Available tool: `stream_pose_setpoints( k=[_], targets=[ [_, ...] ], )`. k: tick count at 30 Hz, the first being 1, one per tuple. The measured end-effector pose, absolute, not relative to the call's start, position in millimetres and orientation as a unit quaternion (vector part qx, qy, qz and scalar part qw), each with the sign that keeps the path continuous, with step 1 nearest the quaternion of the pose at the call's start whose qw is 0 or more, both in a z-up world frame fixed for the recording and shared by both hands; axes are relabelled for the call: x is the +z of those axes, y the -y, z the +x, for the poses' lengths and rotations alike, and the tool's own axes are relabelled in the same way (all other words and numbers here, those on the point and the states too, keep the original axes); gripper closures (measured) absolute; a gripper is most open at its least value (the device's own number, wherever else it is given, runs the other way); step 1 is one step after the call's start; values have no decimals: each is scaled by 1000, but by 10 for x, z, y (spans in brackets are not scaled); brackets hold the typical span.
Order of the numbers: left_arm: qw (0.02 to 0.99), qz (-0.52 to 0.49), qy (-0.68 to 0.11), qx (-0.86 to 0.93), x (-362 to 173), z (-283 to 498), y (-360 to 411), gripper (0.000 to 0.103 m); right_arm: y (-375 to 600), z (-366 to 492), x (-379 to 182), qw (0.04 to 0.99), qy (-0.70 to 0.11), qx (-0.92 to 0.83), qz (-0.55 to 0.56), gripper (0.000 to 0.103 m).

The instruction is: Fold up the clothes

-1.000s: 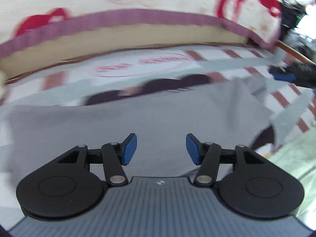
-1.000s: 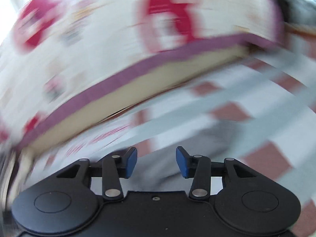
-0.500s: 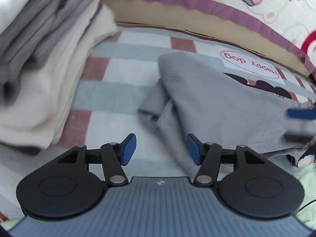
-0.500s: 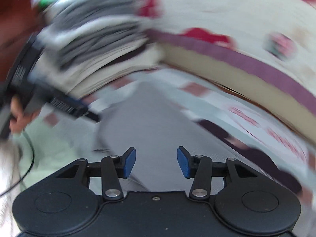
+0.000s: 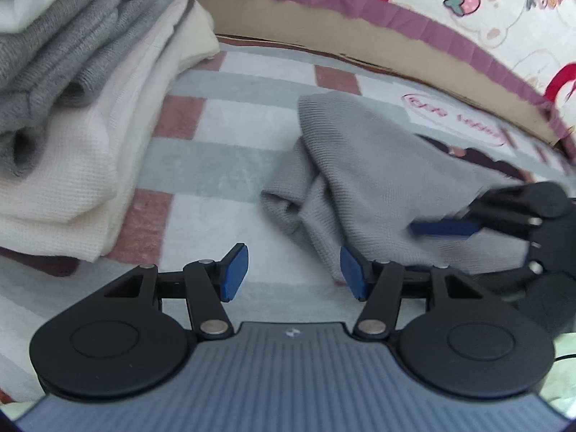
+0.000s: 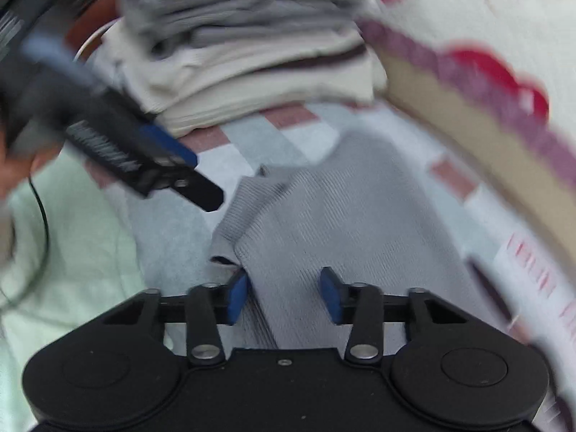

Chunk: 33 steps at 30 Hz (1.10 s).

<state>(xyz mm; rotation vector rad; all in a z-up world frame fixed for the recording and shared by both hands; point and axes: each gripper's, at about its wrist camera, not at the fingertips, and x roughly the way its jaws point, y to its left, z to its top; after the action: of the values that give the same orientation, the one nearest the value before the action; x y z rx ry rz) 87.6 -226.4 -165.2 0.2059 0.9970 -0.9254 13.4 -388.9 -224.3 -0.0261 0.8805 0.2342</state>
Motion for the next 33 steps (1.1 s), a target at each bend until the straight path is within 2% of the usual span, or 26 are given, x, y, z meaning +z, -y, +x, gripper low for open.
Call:
stream_pose_setpoints(
  k=[3,7,11,14,15,16,17,20,25,29,32,33],
  targets=[
    [756,68,-469,-451,-1666,892,2271,47,4277,132,-2241,895,-415,105,127,96],
    [743,77,-459,-481,-1641,805,2345,50,4635,-1,-2256,889,-390,50,234,97],
    [741,131,-434,-495,-1663,649,2487,48,4561,-126,-2144,902,-380,31,204,97],
    [740,158,-450,-474,-1821,696,2659,47,4483,-125,-2126,902,-384,42,193,94],
    [740,154,-453,-473,-1855,724,2691,58,4451,-130,-2132,902,-385,45,190,93],
    [740,150,-453,-473,-1884,750,2722,98,4436,-126,-2143,903,-383,44,189,92],
    [751,159,-426,-479,-1833,726,2736,102,4438,-110,-2161,904,-380,42,191,91],
    [799,198,-311,-475,-1471,566,2720,102,4474,-103,-2204,904,-379,15,198,92],
    [864,111,-277,-405,-1123,855,2412,102,4578,-204,-2218,892,-388,-49,227,92],
    [869,26,-326,-371,-1217,1210,2203,102,4674,-289,-2330,882,-396,-62,245,92],
    [887,106,-262,-365,-1128,1160,2352,102,4672,-300,-2350,882,-394,-54,252,88],
    [886,102,-256,-374,-1077,1180,2393,102,4655,-296,-2344,884,-393,-49,250,83]
  ],
)
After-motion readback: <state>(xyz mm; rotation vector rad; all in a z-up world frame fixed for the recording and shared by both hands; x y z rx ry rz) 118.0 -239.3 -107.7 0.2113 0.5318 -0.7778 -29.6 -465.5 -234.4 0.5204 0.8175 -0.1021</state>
